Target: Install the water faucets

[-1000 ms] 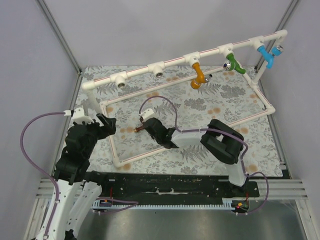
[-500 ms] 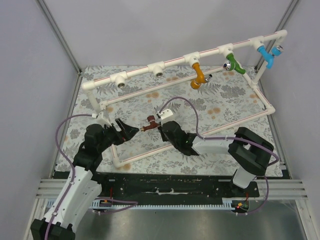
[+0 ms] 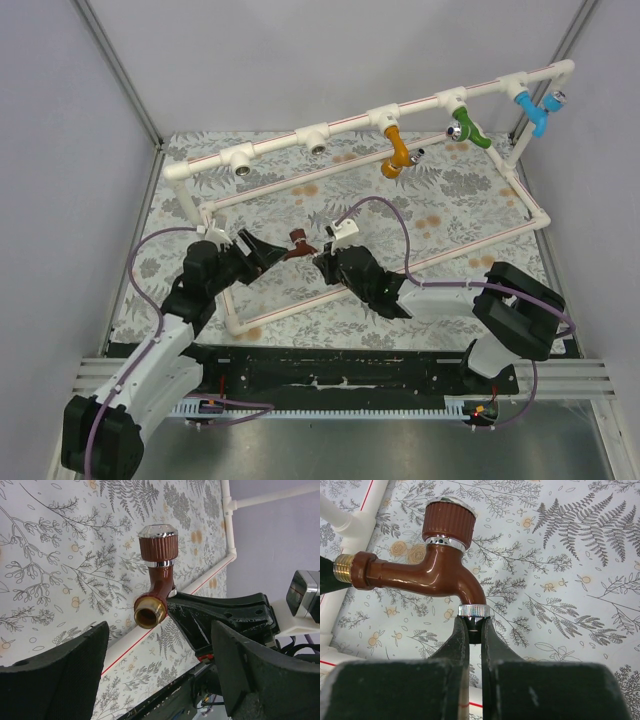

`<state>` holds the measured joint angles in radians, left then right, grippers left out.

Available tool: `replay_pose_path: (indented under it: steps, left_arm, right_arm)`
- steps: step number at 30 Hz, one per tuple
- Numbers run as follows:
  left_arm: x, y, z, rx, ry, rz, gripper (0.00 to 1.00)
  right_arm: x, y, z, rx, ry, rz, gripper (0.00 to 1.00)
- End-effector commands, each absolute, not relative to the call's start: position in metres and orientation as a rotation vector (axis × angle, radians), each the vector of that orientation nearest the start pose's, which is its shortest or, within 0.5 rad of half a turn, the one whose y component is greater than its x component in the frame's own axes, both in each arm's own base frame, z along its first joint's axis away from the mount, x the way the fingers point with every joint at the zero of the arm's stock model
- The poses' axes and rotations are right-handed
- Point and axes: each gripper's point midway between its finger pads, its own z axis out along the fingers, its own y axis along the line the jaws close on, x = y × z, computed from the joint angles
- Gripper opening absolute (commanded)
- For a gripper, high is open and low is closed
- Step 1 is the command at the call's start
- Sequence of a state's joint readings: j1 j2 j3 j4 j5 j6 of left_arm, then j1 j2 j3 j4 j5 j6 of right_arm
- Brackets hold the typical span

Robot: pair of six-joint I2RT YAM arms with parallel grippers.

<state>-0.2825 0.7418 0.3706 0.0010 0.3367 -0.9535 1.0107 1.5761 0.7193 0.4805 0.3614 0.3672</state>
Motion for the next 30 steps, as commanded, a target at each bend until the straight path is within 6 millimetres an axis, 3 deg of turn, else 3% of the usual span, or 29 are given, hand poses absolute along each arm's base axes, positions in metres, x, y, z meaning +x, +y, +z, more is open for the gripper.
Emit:
replay_pose_path:
  steps: [1, 15, 20, 25, 26, 27, 30]
  left_arm:
    - [0.254, -0.173, 0.163, -0.478, 1.997, -1.173, 0.84]
    - [0.264, -0.192, 0.151, -0.499, 2.05, -1.178, 0.65]
    - [0.265, -0.19, 0.153, -0.493, 2.035, -1.167, 0.41]
    - [0.266, -0.188, 0.156, -0.457, 2.016, -1.144, 0.02]
    - [0.265, -0.188, 0.159, -0.432, 2.009, -1.141, 0.02]
    - [0.264, -0.188, 0.16, -0.403, 2.005, -1.135, 0.02]
    - [0.26, -0.189, 0.172, -0.294, 1.963, -1.127, 0.02]
  right_arm:
    - [0.276, 0.356, 0.138, -0.304, 1.83, 0.686, 0.0]
    - [0.27, 0.36, 0.137, -0.333, 1.823, 0.692, 0.0]
    - [0.268, 0.36, 0.137, -0.341, 1.82, 0.696, 0.0]
    - [0.265, 0.36, 0.139, -0.345, 1.81, 0.717, 0.0]
    - [0.262, 0.362, 0.138, -0.355, 1.814, 0.734, 0.0]
    - [0.258, 0.364, 0.141, -0.38, 1.812, 0.76, 0.03]
    - [0.237, 0.366, 0.153, -0.485, 1.843, 0.84, 0.33]
